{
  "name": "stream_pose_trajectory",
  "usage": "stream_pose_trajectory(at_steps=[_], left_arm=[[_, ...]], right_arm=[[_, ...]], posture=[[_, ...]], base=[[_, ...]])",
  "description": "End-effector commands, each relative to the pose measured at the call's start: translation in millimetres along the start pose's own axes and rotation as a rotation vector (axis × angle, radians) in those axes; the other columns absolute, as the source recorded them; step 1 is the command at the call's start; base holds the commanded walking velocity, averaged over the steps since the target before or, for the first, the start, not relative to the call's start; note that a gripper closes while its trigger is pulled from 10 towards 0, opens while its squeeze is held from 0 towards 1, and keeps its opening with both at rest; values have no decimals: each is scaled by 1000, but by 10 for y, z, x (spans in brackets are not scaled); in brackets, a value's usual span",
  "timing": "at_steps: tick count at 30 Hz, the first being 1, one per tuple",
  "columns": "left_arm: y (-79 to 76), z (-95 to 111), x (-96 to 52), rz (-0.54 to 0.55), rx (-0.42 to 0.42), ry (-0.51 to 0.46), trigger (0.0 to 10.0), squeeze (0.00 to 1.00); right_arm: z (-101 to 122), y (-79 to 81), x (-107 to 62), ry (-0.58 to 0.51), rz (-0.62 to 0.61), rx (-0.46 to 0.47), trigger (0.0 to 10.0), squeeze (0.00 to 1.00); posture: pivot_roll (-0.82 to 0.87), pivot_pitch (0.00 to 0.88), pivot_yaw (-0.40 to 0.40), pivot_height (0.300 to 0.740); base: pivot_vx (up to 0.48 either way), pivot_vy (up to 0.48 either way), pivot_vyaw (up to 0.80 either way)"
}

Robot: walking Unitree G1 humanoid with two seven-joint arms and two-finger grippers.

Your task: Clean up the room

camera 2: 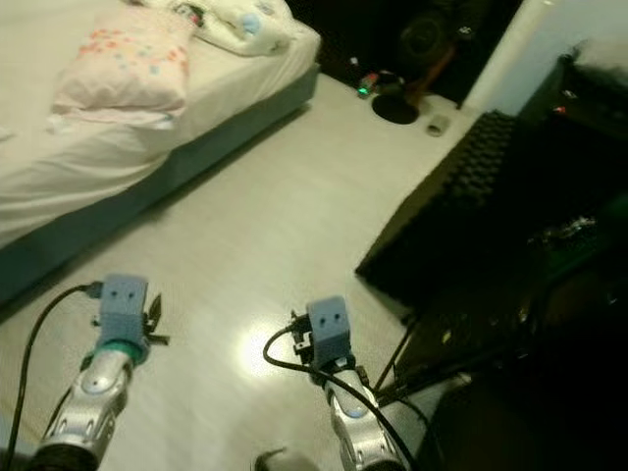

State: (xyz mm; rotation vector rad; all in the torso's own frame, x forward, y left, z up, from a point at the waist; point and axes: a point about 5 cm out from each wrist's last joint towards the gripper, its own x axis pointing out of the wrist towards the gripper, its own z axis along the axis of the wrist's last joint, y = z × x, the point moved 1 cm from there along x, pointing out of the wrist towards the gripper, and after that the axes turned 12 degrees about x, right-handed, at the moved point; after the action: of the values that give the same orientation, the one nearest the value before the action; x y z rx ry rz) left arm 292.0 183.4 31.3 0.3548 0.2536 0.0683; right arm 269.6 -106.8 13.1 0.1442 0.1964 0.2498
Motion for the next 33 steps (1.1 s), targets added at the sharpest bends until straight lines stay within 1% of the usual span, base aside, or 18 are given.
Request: stream_pose_trajectory(at_steps=[1,3,14,33], left_arm=[[-48,-37,-17,-14,10,12,10000,0],[-53,-32,-15,-14,9,11,10000,0],[-57,-30,-12,-14,8,9,10000,0],[-54,-30,-1,-15,15,7,10000,0]], right_arm=[[3,-28,-4,-3,-14,-3,10000,0],[0,-27,-5,-1,-11,1,10000,0],[-6,-23,-5,3,-6,-2,10000,0],[-1,-21,0,-1,-8,-11,10000,0]], posture=[[-18,31,-36,740],[-19,31,-37,740],[-17,31,-38,740],[-19,30,-34,740]], base=[[469,0,0],[469,0,0],[469,0,-766],[463,0,0]])
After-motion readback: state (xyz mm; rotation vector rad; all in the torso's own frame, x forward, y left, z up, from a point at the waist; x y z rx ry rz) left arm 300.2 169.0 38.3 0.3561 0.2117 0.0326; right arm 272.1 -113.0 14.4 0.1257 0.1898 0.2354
